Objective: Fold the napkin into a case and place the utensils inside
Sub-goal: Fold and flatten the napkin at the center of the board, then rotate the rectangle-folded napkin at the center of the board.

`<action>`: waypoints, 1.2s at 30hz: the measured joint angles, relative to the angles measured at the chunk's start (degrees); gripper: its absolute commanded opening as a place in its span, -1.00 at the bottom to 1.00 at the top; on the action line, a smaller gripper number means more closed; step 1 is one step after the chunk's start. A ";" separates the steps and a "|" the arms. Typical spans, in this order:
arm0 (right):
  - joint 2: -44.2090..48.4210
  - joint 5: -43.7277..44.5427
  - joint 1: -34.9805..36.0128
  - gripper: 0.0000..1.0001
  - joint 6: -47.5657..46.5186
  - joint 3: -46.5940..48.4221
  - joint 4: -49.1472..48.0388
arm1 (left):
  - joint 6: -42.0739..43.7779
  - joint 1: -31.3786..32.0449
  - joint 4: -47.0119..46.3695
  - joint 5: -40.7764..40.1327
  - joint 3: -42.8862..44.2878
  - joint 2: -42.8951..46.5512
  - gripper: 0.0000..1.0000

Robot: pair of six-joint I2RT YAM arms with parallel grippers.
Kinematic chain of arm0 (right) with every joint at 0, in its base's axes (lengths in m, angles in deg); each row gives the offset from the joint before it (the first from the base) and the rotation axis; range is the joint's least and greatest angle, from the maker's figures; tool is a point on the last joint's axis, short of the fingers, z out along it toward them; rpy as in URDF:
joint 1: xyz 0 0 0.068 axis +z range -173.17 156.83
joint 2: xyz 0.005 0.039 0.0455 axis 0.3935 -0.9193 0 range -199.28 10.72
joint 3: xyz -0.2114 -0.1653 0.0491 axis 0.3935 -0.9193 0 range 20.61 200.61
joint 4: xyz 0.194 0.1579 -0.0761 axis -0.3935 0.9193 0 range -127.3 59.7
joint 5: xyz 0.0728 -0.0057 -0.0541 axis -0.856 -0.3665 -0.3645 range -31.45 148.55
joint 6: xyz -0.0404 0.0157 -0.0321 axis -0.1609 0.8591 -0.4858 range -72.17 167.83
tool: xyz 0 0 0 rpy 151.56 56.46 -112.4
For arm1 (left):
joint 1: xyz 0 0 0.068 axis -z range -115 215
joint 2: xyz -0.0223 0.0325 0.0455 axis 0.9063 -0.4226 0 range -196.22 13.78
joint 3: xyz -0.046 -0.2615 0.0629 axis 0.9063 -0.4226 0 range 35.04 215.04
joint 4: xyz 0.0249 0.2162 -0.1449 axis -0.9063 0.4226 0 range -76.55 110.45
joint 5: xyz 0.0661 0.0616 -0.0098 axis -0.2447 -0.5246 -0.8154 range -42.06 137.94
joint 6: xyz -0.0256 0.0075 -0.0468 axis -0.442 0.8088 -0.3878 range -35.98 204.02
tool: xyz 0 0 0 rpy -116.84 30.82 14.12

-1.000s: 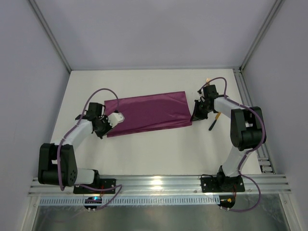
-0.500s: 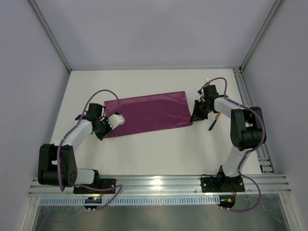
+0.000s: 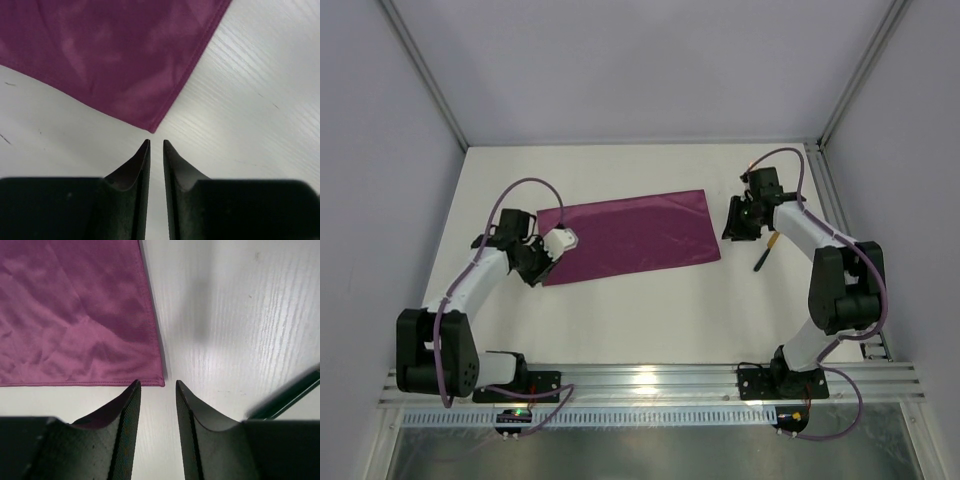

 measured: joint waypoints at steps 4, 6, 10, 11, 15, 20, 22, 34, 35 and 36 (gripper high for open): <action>0.66 3.37 3.37 -0.55 0.31 1.33 -0.20 | -4.59 0.61 -4.37 -3.28 1.03 -3.63 -0.71; 0.59 3.52 5.70 -0.66 0.48 1.55 -0.57 | -6.25 1.73 -6.69 -5.49 1.16 -6.19 -0.72; -1.18 2.38 7.93 -0.82 1.16 1.60 -2.19 | -8.61 4.48 -9.27 -8.24 1.07 -9.51 -0.73; -2.05 2.29 7.89 -0.84 1.25 1.49 -2.69 | -8.90 4.76 -9.88 -8.57 0.90 -9.77 -0.73; -6.10 1.88 7.13 -0.92 1.68 0.48 -4.55 | -9.31 4.83 -11.67 -9.99 0.04 -10.21 -0.72; -8.87 1.05 5.88 -0.92 2.89 -0.79 -6.21 | -9.35 4.83 -12.52 -11.06 -1.09 -10.95 -0.73; -8.81 0.92 5.55 -0.92 2.97 -0.98 -6.56 | -9.35 4.83 -12.52 -11.19 -1.33 -10.99 -0.73; -3.02 1.86 5.11 -0.43 1.86 -0.55 -3.80 | -13.73 0.04 -9.31 -5.77 1.66 -6.08 -0.39; -2.91 2.01 4.90 -0.40 1.66 -0.09 -3.74 | -14.08 -0.17 -9.18 -5.77 1.77 -5.46 -0.38; -2.97 2.21 4.55 -0.39 1.60 0.35 -3.74 | -14.43 -0.28 -9.09 -5.79 1.79 -5.05 -0.36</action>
